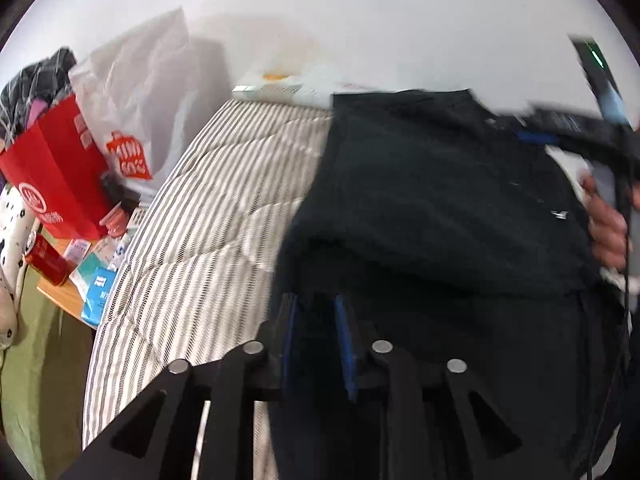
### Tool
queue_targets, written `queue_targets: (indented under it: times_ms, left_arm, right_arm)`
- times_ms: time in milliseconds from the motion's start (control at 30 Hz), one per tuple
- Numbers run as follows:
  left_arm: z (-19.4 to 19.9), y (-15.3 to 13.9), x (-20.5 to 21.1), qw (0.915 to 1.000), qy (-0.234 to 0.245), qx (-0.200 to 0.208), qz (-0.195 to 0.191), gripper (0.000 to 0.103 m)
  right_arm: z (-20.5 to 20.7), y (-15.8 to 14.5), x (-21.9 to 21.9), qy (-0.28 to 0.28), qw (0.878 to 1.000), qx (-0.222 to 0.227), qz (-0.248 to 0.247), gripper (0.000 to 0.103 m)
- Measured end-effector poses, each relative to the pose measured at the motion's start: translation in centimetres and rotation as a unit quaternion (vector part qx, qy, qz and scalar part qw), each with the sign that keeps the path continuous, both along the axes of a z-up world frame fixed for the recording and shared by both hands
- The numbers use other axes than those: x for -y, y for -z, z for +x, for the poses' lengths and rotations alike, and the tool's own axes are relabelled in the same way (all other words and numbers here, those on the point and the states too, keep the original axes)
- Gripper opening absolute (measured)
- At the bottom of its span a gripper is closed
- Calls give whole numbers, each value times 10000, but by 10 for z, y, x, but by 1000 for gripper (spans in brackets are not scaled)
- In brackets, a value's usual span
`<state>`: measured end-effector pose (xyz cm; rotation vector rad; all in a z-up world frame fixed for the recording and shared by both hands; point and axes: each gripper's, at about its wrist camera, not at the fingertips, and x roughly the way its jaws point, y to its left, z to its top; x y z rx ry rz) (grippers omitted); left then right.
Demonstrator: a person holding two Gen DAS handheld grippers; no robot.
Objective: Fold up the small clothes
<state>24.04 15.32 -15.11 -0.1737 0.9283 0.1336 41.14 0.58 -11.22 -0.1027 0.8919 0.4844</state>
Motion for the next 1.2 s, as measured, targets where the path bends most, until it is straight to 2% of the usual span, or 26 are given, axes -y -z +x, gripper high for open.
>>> queue_targets:
  times_ms: [67,100,133,200,300,433,500,567,733,867,933,1033,1067,1133,1167,1200]
  left_arm:
    - [-11,-12,13,9998,126,167,-15,38]
    - [-14,-16,17,9996,160,218,-22,54]
    - [-20,-22,24,9991,256,341,-54,60]
    - [-30,-30,37,9980,393,494,-53,60]
    - [-41,-37,59,9968,578,549,-37,60]
    - [-50,-36,77,9956,748,551,-151,60]
    - [-55,-35,85,9955,761,534,-161,60]
    - [-58,-32,90,9958,763,475,-156,60]
    - [-67,-25,98,9970,678,348,-143,60]
    - [-73,-20,96,9979,577,261,-128,61]
    - [-76,-18,96,9983,545,211,-86,61]
    - [-78,-17,95,9985,522,164,2,61]
    - [-78,-18,93,9986,497,153,21,61]
    - [-81,-20,88,9988,453,172,46,61]
    - [-82,-21,86,9989,417,184,77,61]
    - [-82,-21,83,9990,384,190,117,61]
  right_arm:
    - [-26,-12,48,314,9994,134,-33,52]
    - [-42,-18,71,534,9982,271,-101,55]
    - [-62,-24,101,805,9955,447,-241,59]
    - [-95,-31,154,1150,9897,706,-470,75]
    - [-143,-29,229,1696,9772,889,-923,80]
    - [-199,-5,338,2559,9577,537,-1206,80]
    - [-226,14,390,3021,9429,295,-1372,80]
    - [-253,34,428,3294,9343,-8,-1367,80]
    - [-303,66,478,3619,9249,-313,-1120,80]
    - [-310,88,488,3644,9240,-473,-1057,80]
    - [-310,88,485,3659,9240,-333,-1061,80]
    - [-313,90,492,3771,9202,-362,-984,79]
    - [-313,89,494,3840,9180,-344,-935,74]
    - [-313,85,494,3911,9144,-196,-1024,47]
    - [-310,82,495,3867,9161,-151,-1046,15]
    - [-305,77,497,3828,9192,-164,-908,11]
